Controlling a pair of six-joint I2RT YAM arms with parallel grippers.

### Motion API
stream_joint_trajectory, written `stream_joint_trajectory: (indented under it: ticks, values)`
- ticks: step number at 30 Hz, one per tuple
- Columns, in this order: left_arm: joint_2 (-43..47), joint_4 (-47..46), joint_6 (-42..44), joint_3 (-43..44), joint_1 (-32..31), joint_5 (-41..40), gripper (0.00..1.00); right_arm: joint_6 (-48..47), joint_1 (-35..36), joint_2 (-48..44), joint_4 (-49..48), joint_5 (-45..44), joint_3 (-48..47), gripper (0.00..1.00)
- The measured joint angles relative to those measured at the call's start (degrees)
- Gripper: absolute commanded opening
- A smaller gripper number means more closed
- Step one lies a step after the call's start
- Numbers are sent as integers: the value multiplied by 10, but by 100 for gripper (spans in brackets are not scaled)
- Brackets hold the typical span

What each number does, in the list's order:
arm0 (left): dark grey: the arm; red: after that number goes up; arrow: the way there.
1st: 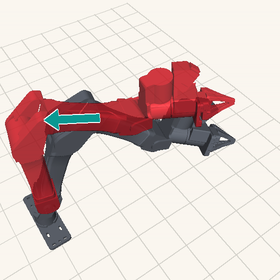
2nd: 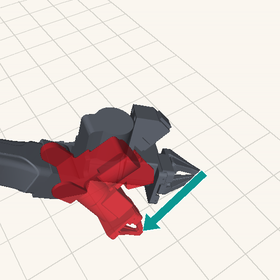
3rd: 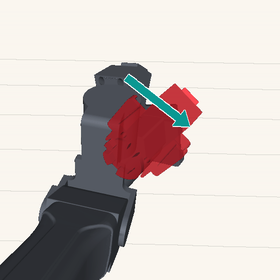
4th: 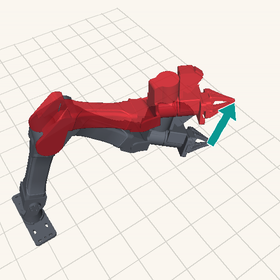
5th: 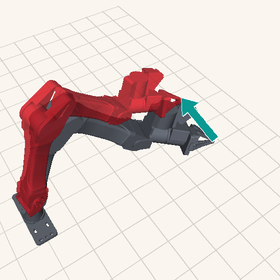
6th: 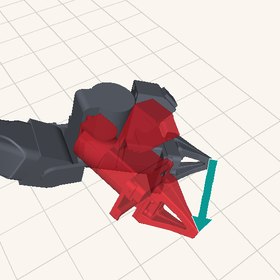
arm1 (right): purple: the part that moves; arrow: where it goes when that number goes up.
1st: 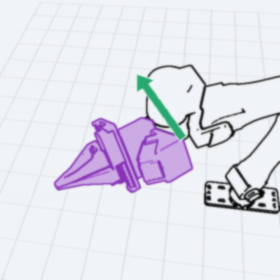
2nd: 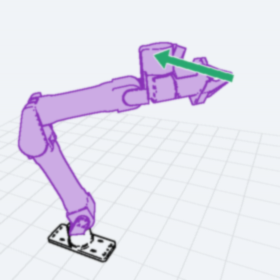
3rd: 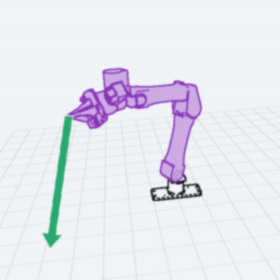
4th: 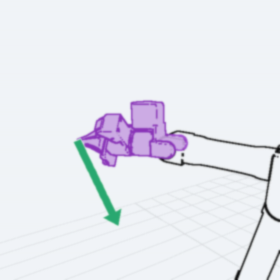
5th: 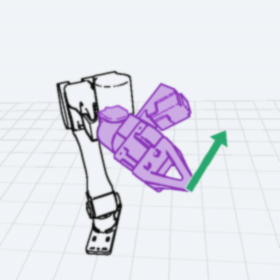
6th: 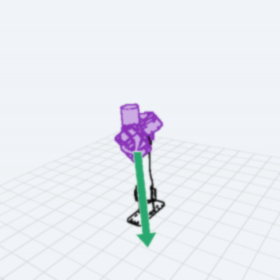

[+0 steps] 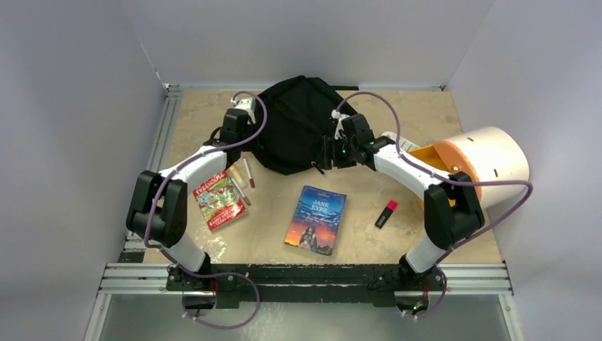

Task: Pack the student bag
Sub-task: Unzip the student bag at the center of the board.

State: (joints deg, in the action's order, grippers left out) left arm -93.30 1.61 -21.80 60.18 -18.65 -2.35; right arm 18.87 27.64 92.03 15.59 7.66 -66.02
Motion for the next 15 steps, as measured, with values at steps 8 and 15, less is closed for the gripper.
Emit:
stream_joint_trajectory:
  ticks: [8, 15]
  values:
    - [-7, -1, 17, 0, 7, 37, 0, -17, 3, 76, -39, 54, 3, 62]
    - [-7, -2, 19, 0, 8, 52, 0, -28, 6, 143, -40, 41, -38, 53]
